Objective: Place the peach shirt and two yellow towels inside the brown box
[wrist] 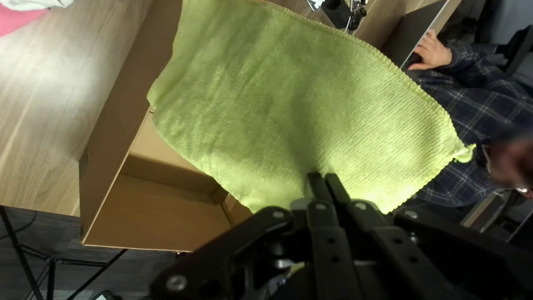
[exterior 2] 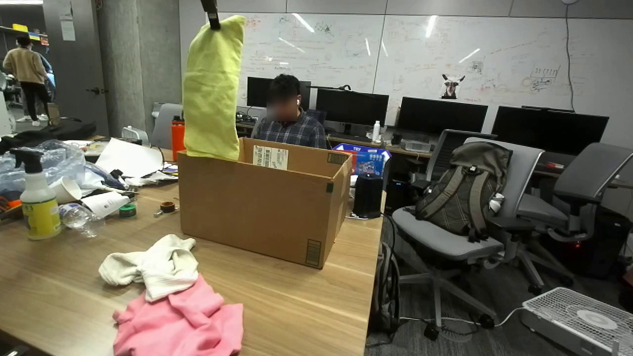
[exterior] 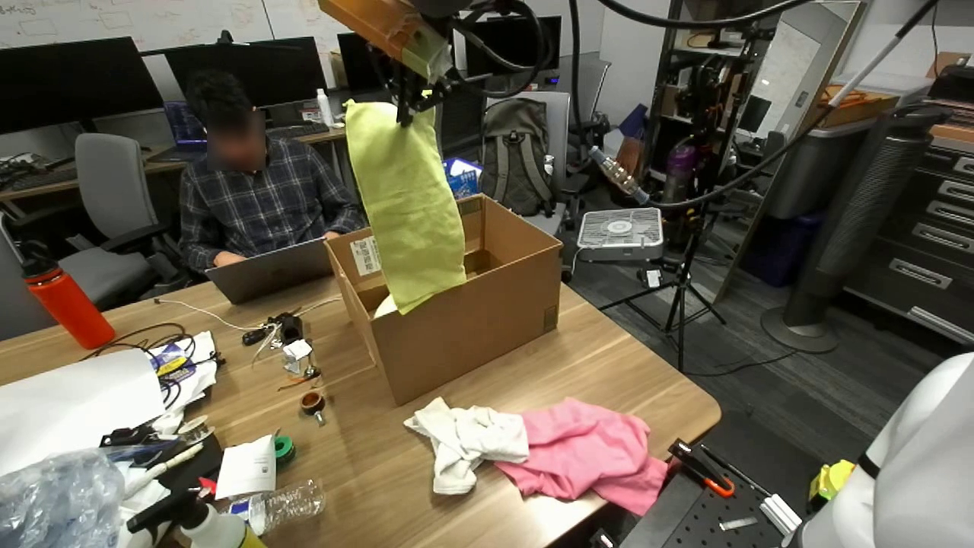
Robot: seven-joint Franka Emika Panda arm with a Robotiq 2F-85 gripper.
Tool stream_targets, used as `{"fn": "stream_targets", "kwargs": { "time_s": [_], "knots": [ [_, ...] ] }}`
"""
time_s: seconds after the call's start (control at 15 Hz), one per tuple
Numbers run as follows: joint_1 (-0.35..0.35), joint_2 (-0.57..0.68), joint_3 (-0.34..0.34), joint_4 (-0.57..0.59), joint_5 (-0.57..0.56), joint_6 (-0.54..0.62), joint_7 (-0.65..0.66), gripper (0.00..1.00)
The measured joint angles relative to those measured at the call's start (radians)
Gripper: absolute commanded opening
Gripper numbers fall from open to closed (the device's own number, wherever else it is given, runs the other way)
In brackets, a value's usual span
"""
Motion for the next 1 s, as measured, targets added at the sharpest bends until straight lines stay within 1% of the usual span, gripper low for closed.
{"fn": "stream_targets", "kwargs": {
  "time_s": [0.27, 0.6, 0.67, 0.73, 0.8, 1.0],
  "knots": [
    [0.012, 0.094, -0.019, 0.127, -0.05, -0.04, 0.098, 0.01],
    [0.022, 0.199, -0.078, 0.283, -0.051, -0.098, 0.134, 0.01],
    [0.024, 0.219, -0.089, 0.312, -0.051, -0.112, 0.135, 0.29],
    [0.025, 0.236, -0.098, 0.336, -0.051, -0.121, 0.135, 0.29],
    [0.025, 0.252, -0.106, 0.358, -0.051, -0.132, 0.135, 0.35],
    [0.02, 0.29, -0.115, 0.409, -0.05, -0.164, 0.121, 0.59]
  ]
}}
